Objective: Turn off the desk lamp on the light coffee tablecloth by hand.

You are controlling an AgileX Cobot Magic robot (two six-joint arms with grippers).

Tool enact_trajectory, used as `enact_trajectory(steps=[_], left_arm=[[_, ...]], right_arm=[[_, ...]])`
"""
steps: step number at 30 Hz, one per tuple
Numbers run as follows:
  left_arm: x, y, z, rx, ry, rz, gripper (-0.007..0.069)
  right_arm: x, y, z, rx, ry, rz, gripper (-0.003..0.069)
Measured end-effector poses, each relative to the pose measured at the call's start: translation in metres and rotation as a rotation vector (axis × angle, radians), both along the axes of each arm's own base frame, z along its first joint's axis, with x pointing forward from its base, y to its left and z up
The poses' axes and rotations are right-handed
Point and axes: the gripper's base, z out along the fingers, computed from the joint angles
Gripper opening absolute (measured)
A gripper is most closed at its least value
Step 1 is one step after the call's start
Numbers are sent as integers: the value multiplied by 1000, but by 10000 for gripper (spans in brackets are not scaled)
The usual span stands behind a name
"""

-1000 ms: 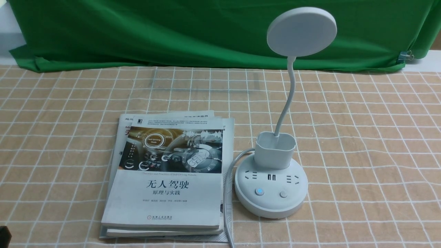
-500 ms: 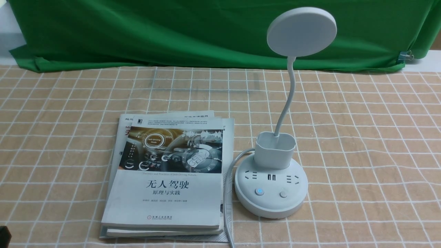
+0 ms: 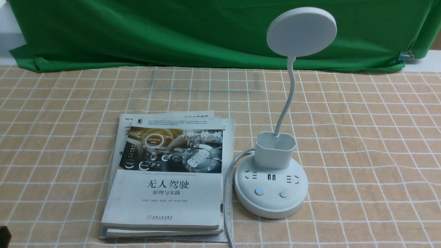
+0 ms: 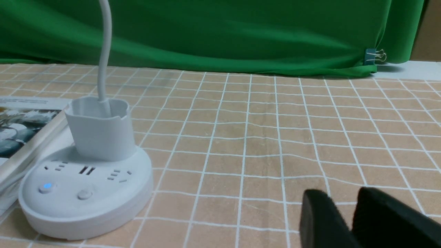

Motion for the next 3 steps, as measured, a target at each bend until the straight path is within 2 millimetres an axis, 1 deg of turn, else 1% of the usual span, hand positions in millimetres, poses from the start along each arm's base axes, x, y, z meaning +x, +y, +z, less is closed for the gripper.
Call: enact_trajectory(steps=[3], left_arm=[[0, 0, 0, 0, 0, 0, 5]], right_arm=[[0, 0, 0, 0, 0, 0, 184]])
